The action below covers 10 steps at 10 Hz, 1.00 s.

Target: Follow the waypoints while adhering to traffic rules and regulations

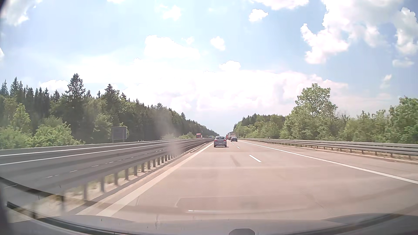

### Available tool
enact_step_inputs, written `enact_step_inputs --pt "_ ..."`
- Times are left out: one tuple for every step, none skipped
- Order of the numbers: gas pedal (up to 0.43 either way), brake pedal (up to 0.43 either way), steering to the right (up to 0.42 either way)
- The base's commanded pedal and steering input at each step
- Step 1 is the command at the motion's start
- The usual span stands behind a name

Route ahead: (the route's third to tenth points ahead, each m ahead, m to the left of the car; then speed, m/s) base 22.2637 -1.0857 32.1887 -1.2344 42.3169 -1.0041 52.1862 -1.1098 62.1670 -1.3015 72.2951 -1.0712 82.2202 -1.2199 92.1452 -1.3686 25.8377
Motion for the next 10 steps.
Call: enact_step_inputs --pt "0.339 0.0 -0.003" --pt "0.339 0.0 -0.003" --pt "0.339 0.0 -0.003" --pt "0.339 0.0 -0.003" --pt "0.35 0.0 -0.003" --pt "0.35 0.0 -0.003" --pt "0.35 0.0 -0.003" --pt "0.339 0.0 -0.003" --pt "0.331 0.0 -0.003" --pt "0.319 0.0 -0.002"
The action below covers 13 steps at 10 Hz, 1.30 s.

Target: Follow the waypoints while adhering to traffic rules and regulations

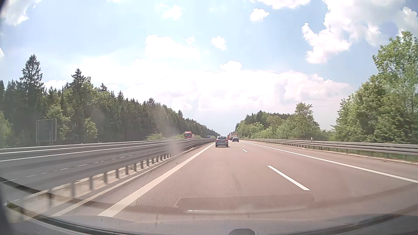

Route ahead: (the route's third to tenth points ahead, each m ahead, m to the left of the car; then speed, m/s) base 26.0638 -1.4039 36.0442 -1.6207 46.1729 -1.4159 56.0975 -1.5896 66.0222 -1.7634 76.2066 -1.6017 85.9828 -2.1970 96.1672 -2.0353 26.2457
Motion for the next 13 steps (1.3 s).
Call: enact_step_inputs --pt "0.311 0.0 -0.001" --pt "0.287 0.0 0.001" --pt "0.287 0.0 0.001" --pt "0.287 0.0 0.001" --pt "0.287 0.0 0.0" --pt "0.287 0.0 -0.001" --pt "0.287 0.0 -0.001" --pt "0.287 0.0 -0.001" --pt "0.287 0.0 -0.001" --pt "0.287 0.0 -0.001" --pt "0.287 0.0 -0.001" --pt "0.287 0.0 -0.001" --pt "0.287 0.0 -0.001"
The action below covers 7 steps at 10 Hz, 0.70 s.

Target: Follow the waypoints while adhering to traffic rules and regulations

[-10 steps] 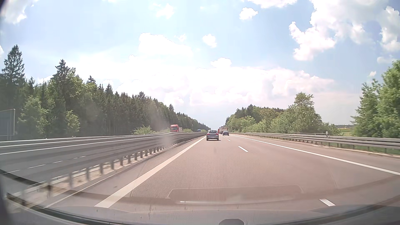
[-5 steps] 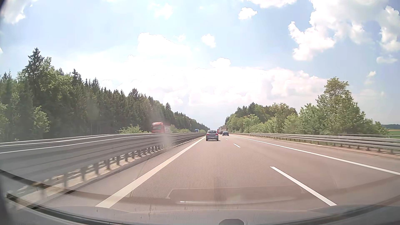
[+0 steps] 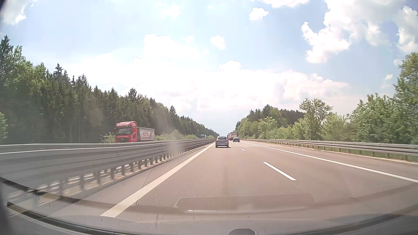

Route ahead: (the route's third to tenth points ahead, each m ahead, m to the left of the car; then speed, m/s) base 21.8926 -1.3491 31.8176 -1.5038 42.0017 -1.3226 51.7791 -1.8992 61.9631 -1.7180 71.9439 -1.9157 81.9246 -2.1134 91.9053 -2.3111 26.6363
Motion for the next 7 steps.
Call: enact_step_inputs --pt "0.287 0.0 -0.001" --pt "0.287 0.0 -0.001" --pt "0.287 0.0 -0.001" --pt "0.287 0.0 -0.001" --pt "0.26 0.0 0.0" --pt "0.24 0.0 0.0" --pt "0.24 0.0 0.0"
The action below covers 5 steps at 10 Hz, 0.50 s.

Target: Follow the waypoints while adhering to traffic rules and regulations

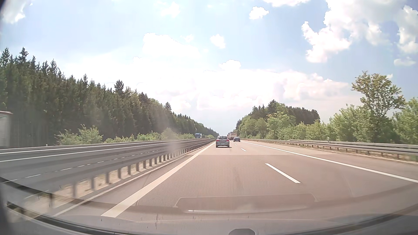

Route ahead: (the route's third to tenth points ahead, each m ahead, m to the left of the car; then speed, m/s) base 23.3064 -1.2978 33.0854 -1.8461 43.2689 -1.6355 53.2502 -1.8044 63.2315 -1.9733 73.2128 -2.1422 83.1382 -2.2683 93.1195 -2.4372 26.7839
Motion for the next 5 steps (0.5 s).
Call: enact_step_inputs --pt "0.228 0.0 0.0" --pt "0.22 0.0 0.0" --pt "0.22 0.0 0.0" --pt "0.22 0.0 0.0" --pt "0.22 0.0 -0.001"
